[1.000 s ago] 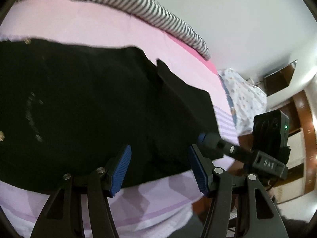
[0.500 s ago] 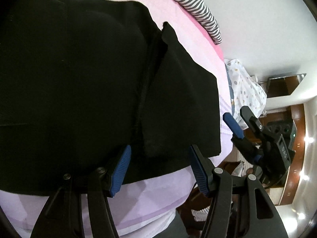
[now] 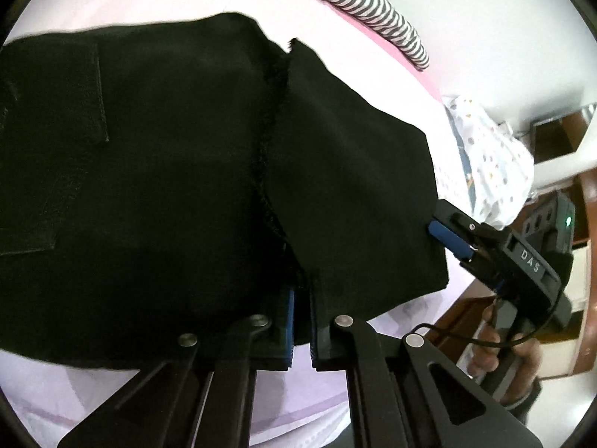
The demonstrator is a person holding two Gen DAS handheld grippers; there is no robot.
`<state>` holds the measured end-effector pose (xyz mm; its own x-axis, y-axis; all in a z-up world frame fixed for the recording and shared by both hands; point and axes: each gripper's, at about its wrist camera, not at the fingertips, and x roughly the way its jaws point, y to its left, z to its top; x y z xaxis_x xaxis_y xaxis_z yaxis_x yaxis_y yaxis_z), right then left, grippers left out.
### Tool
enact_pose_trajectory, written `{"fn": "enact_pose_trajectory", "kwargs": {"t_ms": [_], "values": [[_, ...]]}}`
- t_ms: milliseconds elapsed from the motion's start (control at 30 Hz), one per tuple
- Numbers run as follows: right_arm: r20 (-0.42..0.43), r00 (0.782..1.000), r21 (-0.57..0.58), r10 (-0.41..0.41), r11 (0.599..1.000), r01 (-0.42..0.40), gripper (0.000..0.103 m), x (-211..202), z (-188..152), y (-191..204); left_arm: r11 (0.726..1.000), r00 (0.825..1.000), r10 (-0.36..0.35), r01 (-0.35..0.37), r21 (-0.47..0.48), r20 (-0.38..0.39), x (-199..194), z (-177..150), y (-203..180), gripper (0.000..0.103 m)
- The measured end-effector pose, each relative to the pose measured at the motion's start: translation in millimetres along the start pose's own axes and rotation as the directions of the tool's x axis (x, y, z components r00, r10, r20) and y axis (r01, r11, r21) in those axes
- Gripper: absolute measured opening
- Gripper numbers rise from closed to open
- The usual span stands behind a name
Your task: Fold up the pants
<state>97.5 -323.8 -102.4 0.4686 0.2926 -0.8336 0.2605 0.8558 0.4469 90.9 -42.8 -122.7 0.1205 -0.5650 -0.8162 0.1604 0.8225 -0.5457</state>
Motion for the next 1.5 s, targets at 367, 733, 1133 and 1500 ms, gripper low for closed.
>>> {"fn": "enact_pose_trajectory", "kwargs": {"t_ms": [367, 733, 1133, 1500], "values": [[-0.096, 0.995, -0.075, -0.025, 0.997, 0.017, 0.059, 16.6, -17.6, 22.8, 0.999, 0.999, 0.004, -0.005, -0.043, -0.033, 4.3, -6.1, 10.5, 0.009], [-0.12, 0.992, -0.179, -0.049, 0.983, 0.027, 0.065, 31.4, -19.7, 55.2, 1.0, 0.989, -0.014, 0.017, -0.021, 0.148, -54.8, -6.4, 27.7, 0.022], [-0.206, 0.969, -0.164, 0.136, 0.971, -0.171, 0.065, 87.1, 16.4, 113.4, 0.95, 0.877, 0.193, -0.054, -0.309, 0.441, -164.3, -38.2, 130.1, 0.037], [-0.188, 0.961, -0.117, 0.205, 0.966, -0.229, 0.073, 91.9, 48.9, 137.1, 0.866, 0.866, 0.221, 0.038, -0.499, 0.449, -178.2, -68.4, 189.1, 0.046]]}}
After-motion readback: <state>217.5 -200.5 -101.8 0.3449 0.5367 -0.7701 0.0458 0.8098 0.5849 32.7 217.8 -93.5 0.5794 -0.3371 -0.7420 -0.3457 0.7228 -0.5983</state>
